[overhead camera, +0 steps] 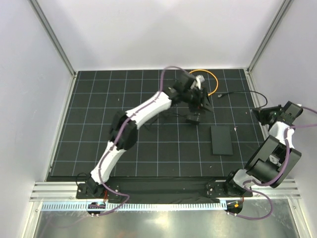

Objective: Pull the plug from the switch port

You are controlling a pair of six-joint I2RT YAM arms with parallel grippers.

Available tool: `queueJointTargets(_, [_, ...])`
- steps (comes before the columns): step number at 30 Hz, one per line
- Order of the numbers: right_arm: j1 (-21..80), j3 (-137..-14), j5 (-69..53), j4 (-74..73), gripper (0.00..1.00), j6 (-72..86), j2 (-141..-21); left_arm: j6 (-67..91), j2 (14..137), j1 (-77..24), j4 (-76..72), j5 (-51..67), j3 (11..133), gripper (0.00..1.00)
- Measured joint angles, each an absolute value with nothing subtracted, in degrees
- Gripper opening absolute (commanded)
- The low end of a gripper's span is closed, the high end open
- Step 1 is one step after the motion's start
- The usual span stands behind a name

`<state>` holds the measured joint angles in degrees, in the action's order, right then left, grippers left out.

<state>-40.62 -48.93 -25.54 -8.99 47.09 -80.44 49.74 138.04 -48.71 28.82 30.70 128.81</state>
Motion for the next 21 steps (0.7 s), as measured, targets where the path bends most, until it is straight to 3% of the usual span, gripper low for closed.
queueJointTargets(10, [-34.79, -60.25, -26.06, -4.71, 0.01, 58.04, -87.59, 46.11, 120.38, -40.07, 31.22, 27.42, 123.52, 0.57])
queueJointTargets(21, [-24.75, -78.70, -24.93, 0.82, 0.01, 65.73, -88.79, 38.19, 119.31, -38.79, 39.72, 23.20, 108.09, 0.58])
